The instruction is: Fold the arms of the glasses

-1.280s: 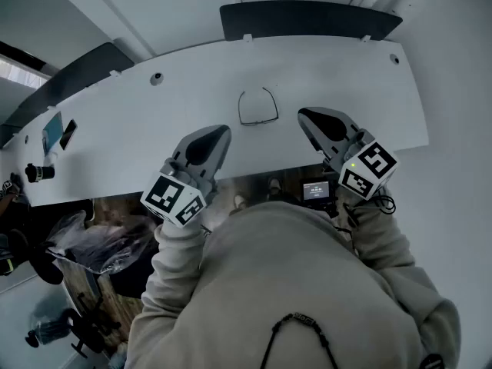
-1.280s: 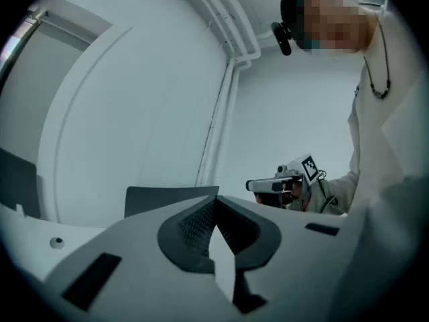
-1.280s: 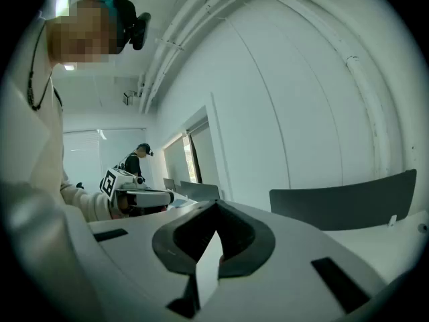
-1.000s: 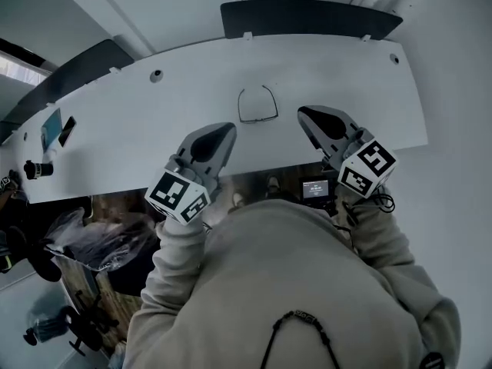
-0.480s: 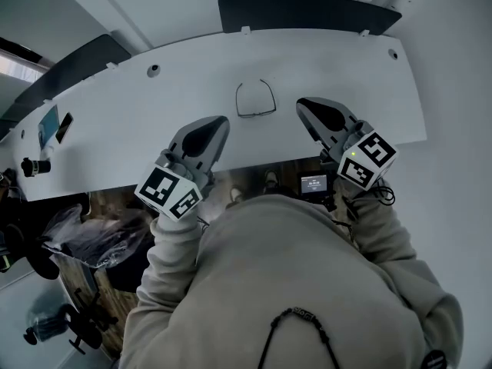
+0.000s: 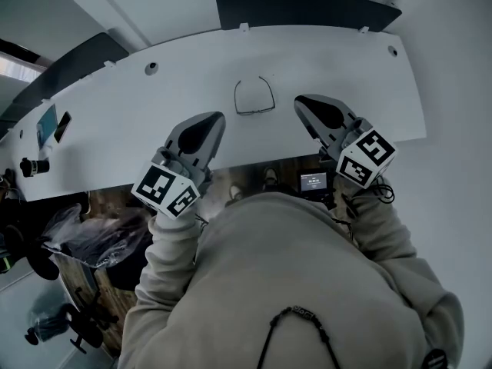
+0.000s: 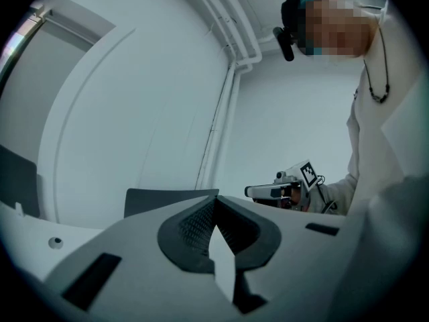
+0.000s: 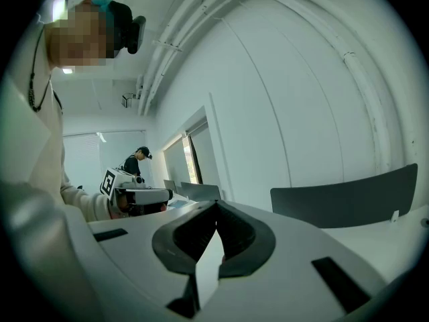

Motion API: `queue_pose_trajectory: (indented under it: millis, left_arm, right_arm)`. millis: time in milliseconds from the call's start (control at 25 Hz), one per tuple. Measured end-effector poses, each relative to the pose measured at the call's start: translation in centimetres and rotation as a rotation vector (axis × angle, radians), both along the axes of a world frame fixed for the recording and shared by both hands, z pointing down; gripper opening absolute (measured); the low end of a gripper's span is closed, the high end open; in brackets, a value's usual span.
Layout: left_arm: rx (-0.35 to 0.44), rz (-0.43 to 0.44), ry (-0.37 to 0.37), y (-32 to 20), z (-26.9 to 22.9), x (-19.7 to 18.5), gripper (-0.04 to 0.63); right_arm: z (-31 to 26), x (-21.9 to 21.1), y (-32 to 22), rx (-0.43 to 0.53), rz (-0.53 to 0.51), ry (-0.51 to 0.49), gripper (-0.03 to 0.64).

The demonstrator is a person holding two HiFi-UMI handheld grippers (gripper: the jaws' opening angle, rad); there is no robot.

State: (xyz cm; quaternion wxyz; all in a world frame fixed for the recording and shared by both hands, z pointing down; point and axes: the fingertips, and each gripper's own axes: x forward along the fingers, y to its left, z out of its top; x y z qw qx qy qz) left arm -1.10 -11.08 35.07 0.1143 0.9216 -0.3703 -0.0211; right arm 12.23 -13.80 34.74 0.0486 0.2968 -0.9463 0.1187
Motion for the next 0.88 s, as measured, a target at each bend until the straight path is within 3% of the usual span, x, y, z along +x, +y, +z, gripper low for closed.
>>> queue_pose_trajectory:
  millis: [880]
  left_arm:
    - [0.004, -0.001, -0.013, 0.17, 0.45, 0.54, 0.005]
  right_arm:
    - [0.34, -0.86, -0.01, 0.002, -0.049, 0.036, 0.02]
